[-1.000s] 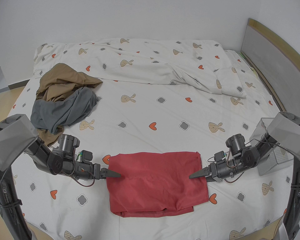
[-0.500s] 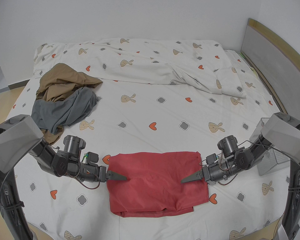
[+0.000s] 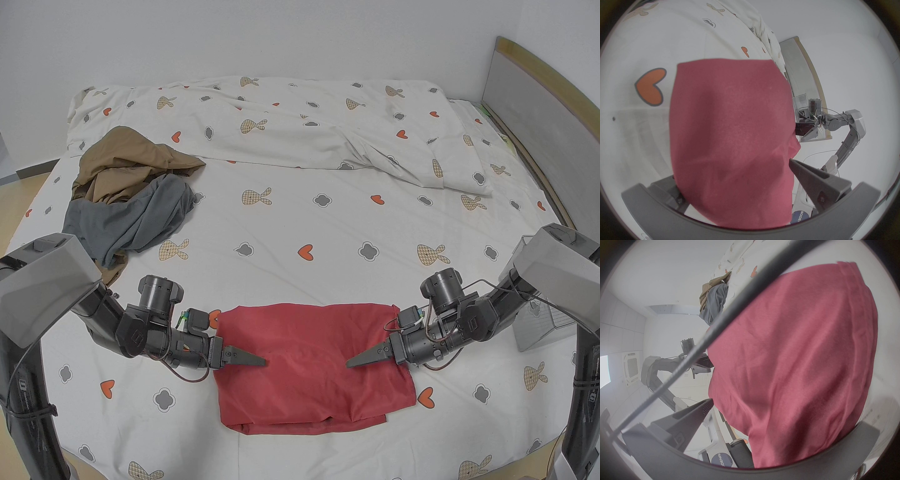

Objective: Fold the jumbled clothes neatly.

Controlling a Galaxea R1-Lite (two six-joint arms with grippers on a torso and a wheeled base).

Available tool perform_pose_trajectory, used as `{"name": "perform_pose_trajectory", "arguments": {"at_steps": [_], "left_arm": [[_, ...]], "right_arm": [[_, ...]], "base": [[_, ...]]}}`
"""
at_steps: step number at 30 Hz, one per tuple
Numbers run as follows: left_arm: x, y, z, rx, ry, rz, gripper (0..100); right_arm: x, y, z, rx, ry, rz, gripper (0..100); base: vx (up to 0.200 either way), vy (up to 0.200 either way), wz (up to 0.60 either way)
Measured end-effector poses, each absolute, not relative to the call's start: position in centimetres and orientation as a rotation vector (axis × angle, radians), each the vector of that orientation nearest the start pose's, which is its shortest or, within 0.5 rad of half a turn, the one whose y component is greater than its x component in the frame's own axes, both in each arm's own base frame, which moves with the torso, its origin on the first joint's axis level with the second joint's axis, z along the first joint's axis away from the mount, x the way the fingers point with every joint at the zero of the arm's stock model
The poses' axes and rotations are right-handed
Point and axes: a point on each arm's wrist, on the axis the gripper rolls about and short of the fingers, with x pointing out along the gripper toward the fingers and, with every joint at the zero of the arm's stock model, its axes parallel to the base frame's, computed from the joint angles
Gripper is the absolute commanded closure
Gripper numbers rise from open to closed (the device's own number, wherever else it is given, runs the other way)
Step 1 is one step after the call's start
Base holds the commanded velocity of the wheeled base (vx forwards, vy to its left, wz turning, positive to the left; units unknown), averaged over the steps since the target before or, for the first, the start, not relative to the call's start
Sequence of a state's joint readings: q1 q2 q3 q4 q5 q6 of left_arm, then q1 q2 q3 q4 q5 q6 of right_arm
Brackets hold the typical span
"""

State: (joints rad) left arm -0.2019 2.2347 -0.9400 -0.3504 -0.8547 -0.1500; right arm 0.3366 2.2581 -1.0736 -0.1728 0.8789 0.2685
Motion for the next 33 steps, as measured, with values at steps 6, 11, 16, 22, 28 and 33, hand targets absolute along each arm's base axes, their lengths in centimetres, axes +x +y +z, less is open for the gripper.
{"name": "perform_pose_trajectory", "arguments": {"at_steps": [6,11,16,22,28,33], "left_arm": [[35.8,-9.5,0.5,-0.436,1.001,-0.926,0],[35.8,-10.7,0.1,-0.421,1.006,-0.953,0],[35.8,-11.1,-0.1,-0.417,1.01,-0.962,0],[35.9,-11.0,-0.1,-0.417,1.006,-0.962,0],[35.9,-10.9,-0.1,-0.415,0.991,-0.963,0],[35.8,-10.9,-0.1,-0.415,0.99,-0.962,0]], "right_arm": [[35.4,15.0,2.1,0.507,1.181,0.977,0],[35.5,15.7,2.0,0.506,1.214,0.972,0],[35.3,16.2,2.0,0.51,1.277,0.957,0],[35.3,16.6,2.8,0.525,1.362,0.935,0],[35.9,17.1,3.9,0.576,1.389,0.899,0],[35.7,18.0,4.9,0.601,1.397,0.894,0]], "base": [[0.0,0.0,0.0],[0.0,0.0,0.0],[0.0,0.0,0.0],[0.0,0.0,0.0],[0.0,0.0,0.0],[0.0,0.0,0.0]]}}
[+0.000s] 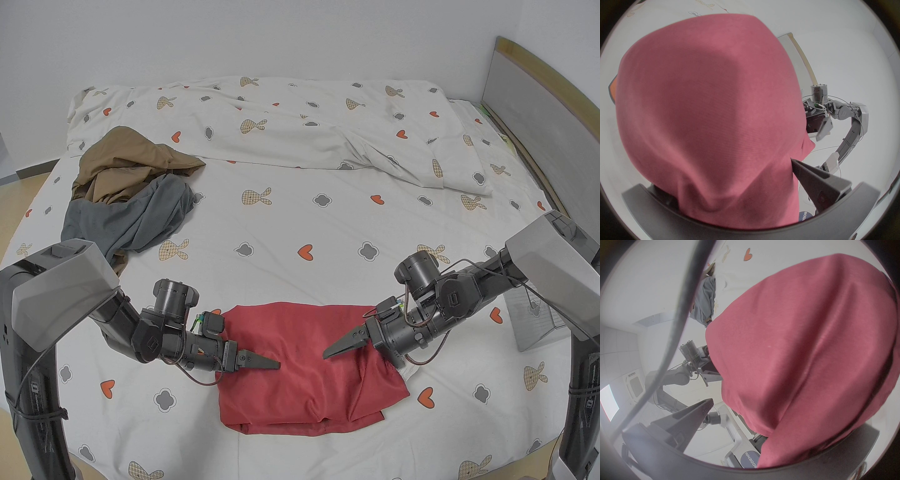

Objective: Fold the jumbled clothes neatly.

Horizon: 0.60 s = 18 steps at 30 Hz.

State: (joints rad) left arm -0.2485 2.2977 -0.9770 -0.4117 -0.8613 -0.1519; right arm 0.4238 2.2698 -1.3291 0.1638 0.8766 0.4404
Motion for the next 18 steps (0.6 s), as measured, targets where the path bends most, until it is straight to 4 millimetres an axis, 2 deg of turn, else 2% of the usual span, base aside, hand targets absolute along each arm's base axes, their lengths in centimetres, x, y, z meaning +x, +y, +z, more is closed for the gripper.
{"name": "perform_pose_trajectory", "arguments": {"at_steps": [5,9,18], "left_arm": [[35.7,-10.8,-0.1,-0.415,0.99,-0.961,0],[35.6,-10.8,-0.1,-0.415,0.991,-0.96,0],[35.5,-10.5,0.0,-0.418,0.992,-0.954,0]], "right_arm": [[34.9,20.0,5.0,0.561,1.396,0.945,0],[34.9,20.2,4.6,0.541,1.364,0.969,0],[35.4,15.7,2.1,0.527,1.276,0.943,0]], "base": [[0.0,0.0,0.0],[0.0,0.0,0.0],[0.0,0.0,0.0]]}}
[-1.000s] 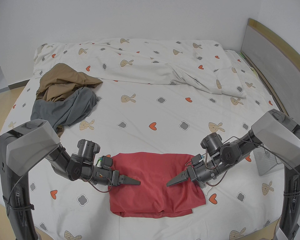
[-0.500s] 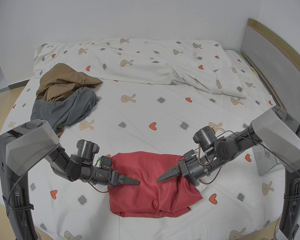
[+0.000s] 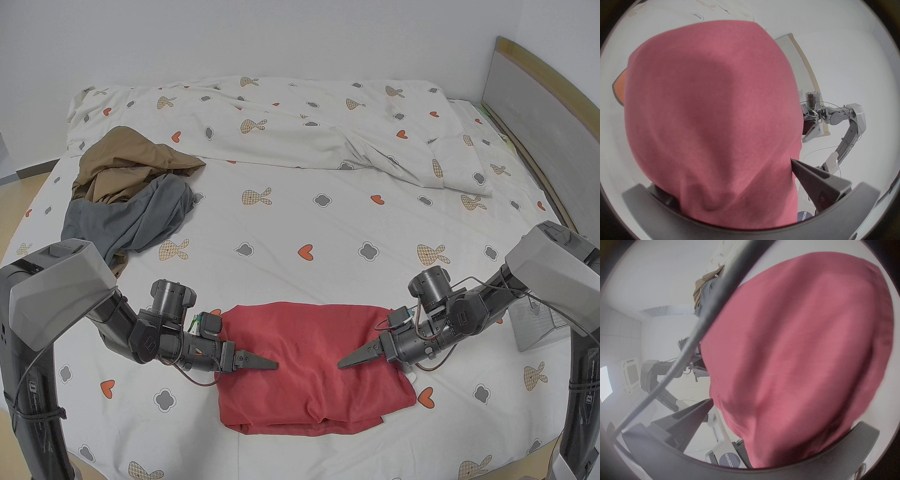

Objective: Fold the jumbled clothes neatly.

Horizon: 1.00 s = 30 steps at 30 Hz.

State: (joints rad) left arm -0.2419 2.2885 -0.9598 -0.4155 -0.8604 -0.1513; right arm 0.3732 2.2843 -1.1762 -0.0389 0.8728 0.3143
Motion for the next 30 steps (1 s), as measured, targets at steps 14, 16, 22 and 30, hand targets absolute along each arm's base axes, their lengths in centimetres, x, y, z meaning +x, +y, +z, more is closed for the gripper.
{"name": "perform_pose_trajectory", "arguments": {"at_steps": [14,16,22,30], "left_arm": [[35.7,-10.4,0.0,-0.42,0.988,-0.951,0],[35.7,-10.5,0.0,-0.418,0.987,-0.953,0],[35.8,-11.1,0.2,-0.414,0.985,-0.964,0],[36.0,-12.5,0.7,-0.424,0.989,-0.986,0]], "right_arm": [[35.8,18.1,1.9,0.466,1.263,0.953,0],[35.7,18.8,1.8,0.449,1.262,0.96,0],[35.3,20.3,1.7,0.424,1.266,0.99,0],[35.1,21.0,1.8,0.41,1.263,1.01,0]], "base": [[0.0,0.0,0.0],[0.0,0.0,0.0],[0.0,0.0,0.0],[0.0,0.0,0.0]]}}
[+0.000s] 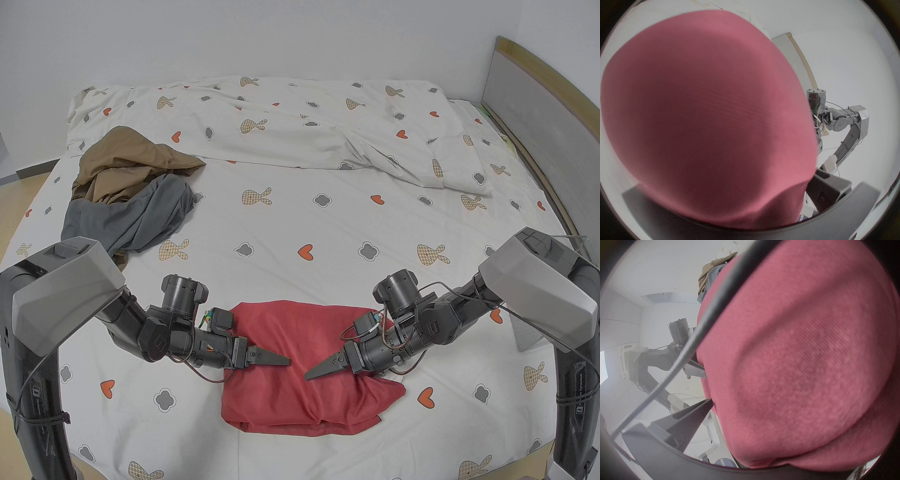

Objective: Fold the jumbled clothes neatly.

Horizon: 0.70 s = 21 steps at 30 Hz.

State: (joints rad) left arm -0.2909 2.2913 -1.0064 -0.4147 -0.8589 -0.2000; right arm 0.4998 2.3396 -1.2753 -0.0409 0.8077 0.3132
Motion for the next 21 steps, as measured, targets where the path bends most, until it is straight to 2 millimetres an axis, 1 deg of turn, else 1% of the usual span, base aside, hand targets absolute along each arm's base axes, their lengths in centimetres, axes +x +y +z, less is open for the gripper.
{"name": "perform_pose_trajectory", "arguments": {"at_steps": [5,21], "left_arm": [[35.93,-13.16,0.68,-0.418,0.991,-1.0,0],[36.1,-13.23,0.32,-0.417,0.975,-1.004,0]], "right_arm": [[35.05,20.97,1.66,0.408,1.265,1.008,0],[35.24,20.47,1.52,0.417,1.265,0.997,0]], "base": [[0.0,0.0,0.0],[0.0,0.0,0.0]]}}
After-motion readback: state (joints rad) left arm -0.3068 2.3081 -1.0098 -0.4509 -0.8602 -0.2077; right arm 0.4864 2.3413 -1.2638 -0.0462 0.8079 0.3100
